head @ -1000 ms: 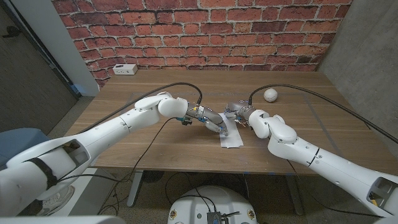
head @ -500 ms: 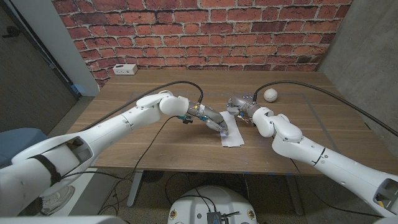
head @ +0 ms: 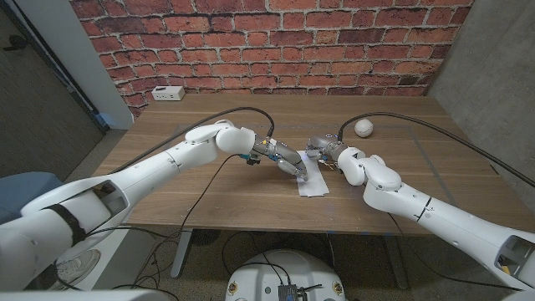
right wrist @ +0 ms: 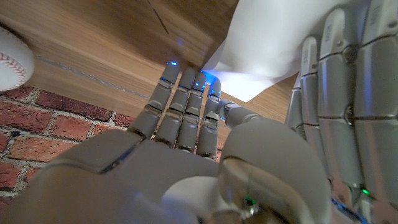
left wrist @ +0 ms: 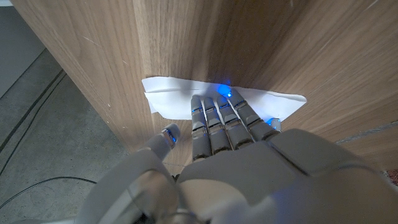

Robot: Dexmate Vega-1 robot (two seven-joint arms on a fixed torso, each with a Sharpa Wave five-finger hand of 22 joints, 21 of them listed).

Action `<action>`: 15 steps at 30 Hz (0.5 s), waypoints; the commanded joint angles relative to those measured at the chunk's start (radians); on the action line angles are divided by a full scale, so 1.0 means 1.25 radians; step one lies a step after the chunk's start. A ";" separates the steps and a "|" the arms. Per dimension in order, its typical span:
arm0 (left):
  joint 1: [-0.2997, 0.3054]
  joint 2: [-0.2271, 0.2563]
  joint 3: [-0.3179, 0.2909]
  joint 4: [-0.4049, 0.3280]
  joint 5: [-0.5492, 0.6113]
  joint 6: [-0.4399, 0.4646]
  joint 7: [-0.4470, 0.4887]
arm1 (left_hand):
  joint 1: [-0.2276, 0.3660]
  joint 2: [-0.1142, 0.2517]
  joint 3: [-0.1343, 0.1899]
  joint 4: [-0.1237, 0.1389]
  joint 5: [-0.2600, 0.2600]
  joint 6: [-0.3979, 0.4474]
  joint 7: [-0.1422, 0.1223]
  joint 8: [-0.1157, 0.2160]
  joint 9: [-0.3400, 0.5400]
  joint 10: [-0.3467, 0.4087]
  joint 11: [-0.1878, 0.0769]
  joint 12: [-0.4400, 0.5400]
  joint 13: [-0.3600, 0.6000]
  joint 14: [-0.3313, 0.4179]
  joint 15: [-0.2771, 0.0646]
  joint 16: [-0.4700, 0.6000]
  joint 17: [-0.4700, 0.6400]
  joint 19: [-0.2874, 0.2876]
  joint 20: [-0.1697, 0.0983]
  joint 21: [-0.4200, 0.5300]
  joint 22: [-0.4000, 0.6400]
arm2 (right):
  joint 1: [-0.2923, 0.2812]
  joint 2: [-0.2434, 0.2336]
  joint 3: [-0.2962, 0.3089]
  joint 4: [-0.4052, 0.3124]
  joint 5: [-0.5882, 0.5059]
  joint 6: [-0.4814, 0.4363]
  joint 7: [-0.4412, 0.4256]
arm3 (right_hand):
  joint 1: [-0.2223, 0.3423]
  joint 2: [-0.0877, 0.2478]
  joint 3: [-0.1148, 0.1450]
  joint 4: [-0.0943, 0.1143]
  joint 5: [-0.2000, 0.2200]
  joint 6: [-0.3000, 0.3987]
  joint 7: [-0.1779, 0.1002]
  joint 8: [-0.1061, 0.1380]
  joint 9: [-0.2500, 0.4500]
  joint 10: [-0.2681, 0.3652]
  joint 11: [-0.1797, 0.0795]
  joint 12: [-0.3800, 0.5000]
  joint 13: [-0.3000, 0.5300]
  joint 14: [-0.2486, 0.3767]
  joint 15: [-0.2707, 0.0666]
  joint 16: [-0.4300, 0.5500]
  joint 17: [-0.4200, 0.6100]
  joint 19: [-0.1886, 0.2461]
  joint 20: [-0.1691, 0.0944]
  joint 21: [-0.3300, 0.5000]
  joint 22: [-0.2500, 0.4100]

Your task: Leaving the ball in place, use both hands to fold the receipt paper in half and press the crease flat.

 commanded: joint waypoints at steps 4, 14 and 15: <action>-0.005 -0.004 0.006 0.001 0.000 0.009 -0.002 | -0.010 0.015 0.004 0.001 0.000 -0.005 -0.001 0.002 0.004 0.000 -0.003 0.005 0.003 -0.004 0.000 0.001 0.003 0.013 0.017 -0.002 0.002 | 0.008 -0.003 -0.016 0.018 0.000 -0.017 0.010 | -0.011 0.002 -0.002 -0.002 -0.003 0.000 -0.005 -0.002 0.002 -0.001 -0.002 -0.004 -0.003 -0.004 0.001 -0.001 0.003 -0.006 0.002 0.005 0.002; 0.007 0.005 0.002 -0.025 0.009 0.034 0.003 | -0.011 0.015 0.005 0.001 0.000 -0.004 -0.002 0.003 0.004 0.000 -0.003 0.005 0.003 -0.004 0.001 0.001 0.003 0.010 0.023 -0.004 0.002 | -0.010 -0.023 0.007 -0.016 0.012 -0.007 -0.020 | -0.014 0.002 -0.003 -0.002 -0.002 0.000 -0.005 -0.002 0.003 -0.001 0.001 -0.006 -0.004 -0.003 0.001 -0.001 0.003 -0.010 0.003 0.007 0.001; 0.008 0.006 0.001 -0.027 0.009 0.036 0.004 | -0.011 0.015 0.005 0.001 0.000 -0.004 -0.001 0.003 0.004 0.000 -0.003 0.005 0.003 -0.005 0.001 0.001 0.003 0.010 0.025 -0.004 0.002 | -0.013 -0.026 0.010 -0.020 0.014 -0.004 -0.025 | -0.015 0.002 -0.003 -0.002 -0.002 -0.001 -0.005 -0.002 0.003 -0.002 0.000 -0.007 -0.005 -0.003 0.001 -0.002 0.003 -0.012 0.003 0.006 0.001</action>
